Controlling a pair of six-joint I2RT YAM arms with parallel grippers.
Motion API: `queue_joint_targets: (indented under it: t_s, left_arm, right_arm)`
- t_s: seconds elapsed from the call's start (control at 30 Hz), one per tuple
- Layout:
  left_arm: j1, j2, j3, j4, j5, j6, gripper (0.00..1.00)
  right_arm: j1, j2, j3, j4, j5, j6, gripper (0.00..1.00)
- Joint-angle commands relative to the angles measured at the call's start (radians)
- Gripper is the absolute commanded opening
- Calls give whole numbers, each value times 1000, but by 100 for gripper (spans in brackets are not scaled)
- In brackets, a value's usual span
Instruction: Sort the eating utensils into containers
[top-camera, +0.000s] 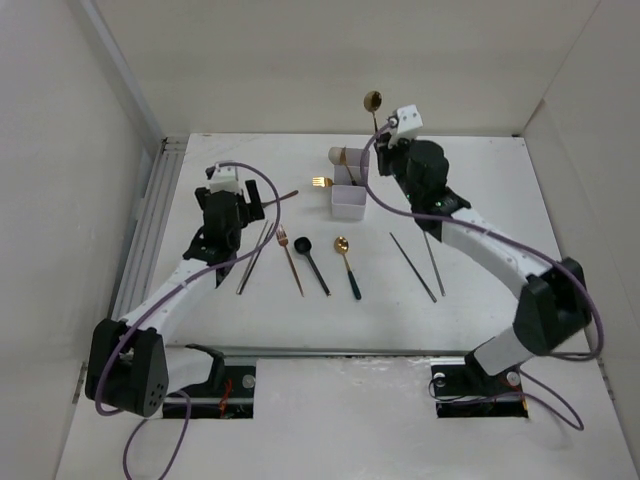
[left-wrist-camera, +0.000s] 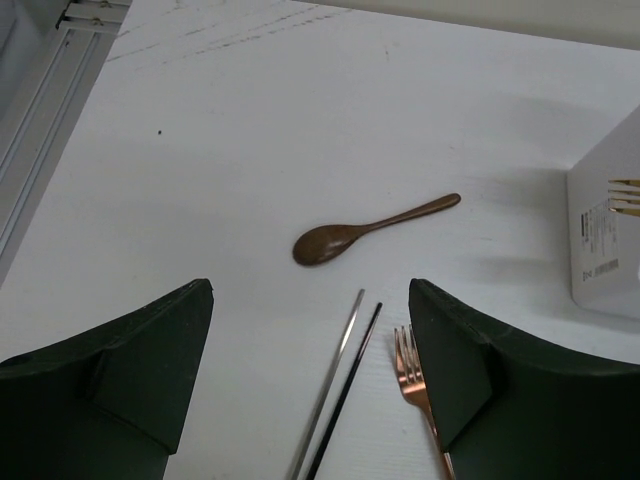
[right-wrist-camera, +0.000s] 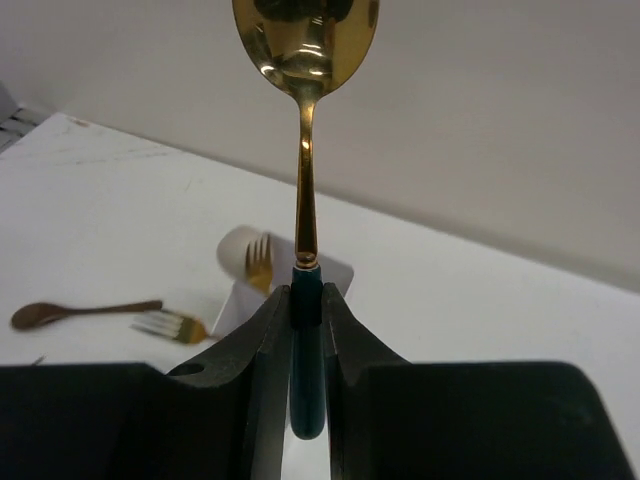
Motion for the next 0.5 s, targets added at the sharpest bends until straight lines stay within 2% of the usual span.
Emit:
queue_joint_targets:
  t_s: [0.0, 0.13, 0.23, 0.47]
  left_arm:
    - [38, 4, 74, 39, 45, -17, 77]
    - [73, 58, 99, 39, 58, -17, 77]
    - [83, 90, 143, 29, 58, -17, 77]
    - [83, 183, 213, 19, 58, -7, 77]
  right_arm:
    - [-95, 159, 118, 251, -256, -101, 0]
    - [-164, 328, 287, 309, -434, -111, 0]
    - [-193, 400, 287, 426, -543, -100, 0]
    - [-213, 521, 330, 450, -611, -51, 0]
